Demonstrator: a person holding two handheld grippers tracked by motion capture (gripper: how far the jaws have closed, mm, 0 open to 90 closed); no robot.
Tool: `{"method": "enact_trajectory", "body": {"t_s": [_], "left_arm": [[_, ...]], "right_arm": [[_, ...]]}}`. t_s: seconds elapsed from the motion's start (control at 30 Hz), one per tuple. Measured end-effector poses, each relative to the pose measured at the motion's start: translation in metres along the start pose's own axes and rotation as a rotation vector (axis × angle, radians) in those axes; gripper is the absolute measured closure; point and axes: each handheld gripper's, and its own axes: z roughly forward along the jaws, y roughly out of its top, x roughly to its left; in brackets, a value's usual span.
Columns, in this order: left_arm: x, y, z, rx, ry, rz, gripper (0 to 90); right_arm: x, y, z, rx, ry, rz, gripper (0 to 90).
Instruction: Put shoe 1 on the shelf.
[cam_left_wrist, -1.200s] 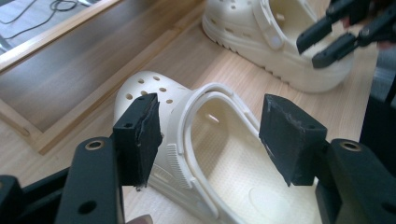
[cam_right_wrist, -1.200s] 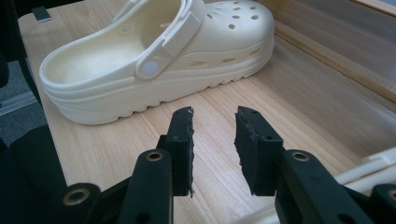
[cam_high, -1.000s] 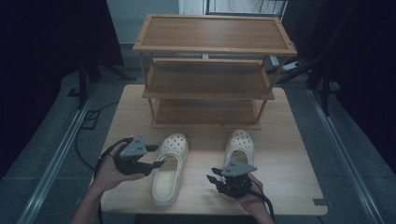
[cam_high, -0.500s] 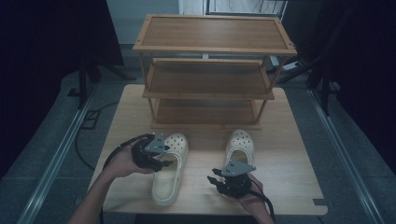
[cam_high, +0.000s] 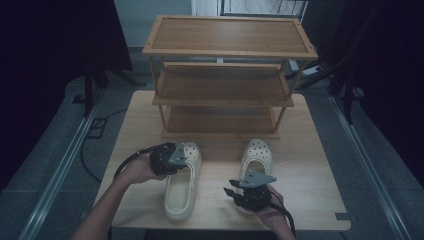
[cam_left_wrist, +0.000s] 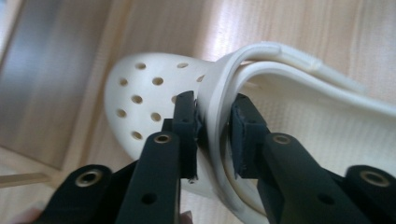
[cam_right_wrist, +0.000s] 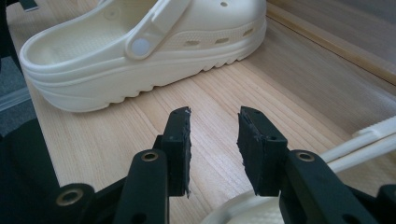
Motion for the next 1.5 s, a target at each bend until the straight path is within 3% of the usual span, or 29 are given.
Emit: {"method": "enact_trajectory", "body": {"t_s": [0.27, 0.63, 0.73, 0.93, 1.0, 1.3, 1.5], "left_arm": [[0.01, 0.013, -0.009, -0.027, 0.013, 0.008, 78.1], [0.029, 0.038, -0.013, -0.048, 0.072, -0.006, 78.1], [0.04, 0.044, -0.009, -0.029, 0.119, -0.012, 78.6], [0.05, 0.05, 0.001, -0.041, 0.149, -0.037, 78.6], [0.054, 0.052, 0.004, -0.03, 0.154, -0.019, 78.6], [0.067, 0.066, 0.021, -0.014, 0.186, -0.017, 78.7], [0.077, 0.073, 0.032, 0.009, 0.21, 0.022, 78.7]], "right_arm": [[-0.001, 0.001, -0.001, -0.008, 0.004, 0.004, 64.0], [-0.002, 0.001, -0.005, -0.02, 0.003, 0.009, 63.9], [-0.003, 0.001, -0.004, -0.019, 0.003, 0.01, 64.0], [-0.004, 0.0, -0.004, -0.016, 0.005, 0.013, 63.9], [-0.004, 0.0, -0.004, -0.014, 0.005, 0.012, 63.9], [-0.007, -0.001, -0.005, -0.018, 0.003, 0.017, 63.9], [-0.008, -0.002, -0.005, -0.021, 0.006, 0.025, 63.9]]}}
